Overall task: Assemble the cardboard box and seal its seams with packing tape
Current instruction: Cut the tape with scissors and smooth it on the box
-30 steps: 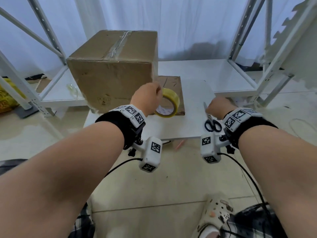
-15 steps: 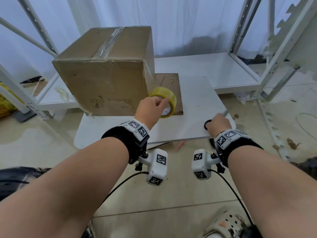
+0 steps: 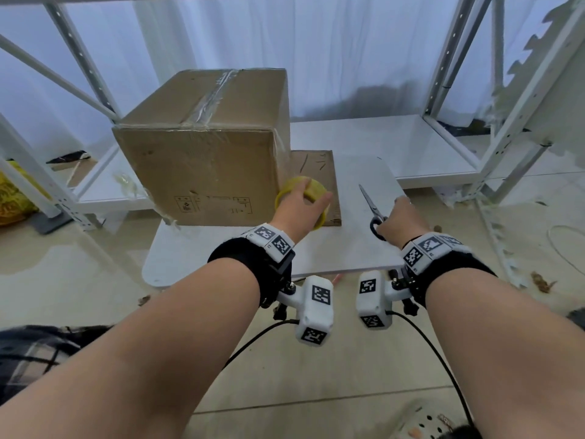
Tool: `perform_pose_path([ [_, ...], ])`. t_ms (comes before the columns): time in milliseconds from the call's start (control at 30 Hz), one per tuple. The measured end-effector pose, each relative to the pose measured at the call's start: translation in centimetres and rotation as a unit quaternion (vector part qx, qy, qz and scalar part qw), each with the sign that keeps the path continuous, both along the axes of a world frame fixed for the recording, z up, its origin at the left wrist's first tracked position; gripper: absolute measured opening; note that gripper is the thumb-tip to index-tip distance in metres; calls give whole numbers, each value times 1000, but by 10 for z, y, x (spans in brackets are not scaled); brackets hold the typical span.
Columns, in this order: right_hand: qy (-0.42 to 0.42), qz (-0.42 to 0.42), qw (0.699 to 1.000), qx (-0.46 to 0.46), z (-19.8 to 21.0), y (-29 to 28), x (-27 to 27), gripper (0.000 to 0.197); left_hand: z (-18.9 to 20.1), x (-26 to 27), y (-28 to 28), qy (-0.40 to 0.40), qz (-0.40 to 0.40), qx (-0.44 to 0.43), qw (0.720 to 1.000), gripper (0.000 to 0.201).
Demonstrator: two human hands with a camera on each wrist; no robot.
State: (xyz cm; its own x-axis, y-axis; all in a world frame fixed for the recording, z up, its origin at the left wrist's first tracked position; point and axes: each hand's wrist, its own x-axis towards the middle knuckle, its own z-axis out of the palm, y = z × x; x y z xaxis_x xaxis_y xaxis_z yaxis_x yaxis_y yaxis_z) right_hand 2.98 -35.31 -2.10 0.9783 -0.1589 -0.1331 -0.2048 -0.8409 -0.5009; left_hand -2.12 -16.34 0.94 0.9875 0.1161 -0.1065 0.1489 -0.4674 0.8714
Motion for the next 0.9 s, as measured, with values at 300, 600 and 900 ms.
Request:
perform_pose_path([
  [300,-105,181,953,221,64,40,-8,39,4,-25,12,-75,176,-150,970,30],
  [600,-116,219,928,277,92,57,-28,45,22,-27,24,25,158,-176,971,59],
  [900,-204,291,881,311,104,115,-4,39,4,-16,38,12,146,-183,972,44],
])
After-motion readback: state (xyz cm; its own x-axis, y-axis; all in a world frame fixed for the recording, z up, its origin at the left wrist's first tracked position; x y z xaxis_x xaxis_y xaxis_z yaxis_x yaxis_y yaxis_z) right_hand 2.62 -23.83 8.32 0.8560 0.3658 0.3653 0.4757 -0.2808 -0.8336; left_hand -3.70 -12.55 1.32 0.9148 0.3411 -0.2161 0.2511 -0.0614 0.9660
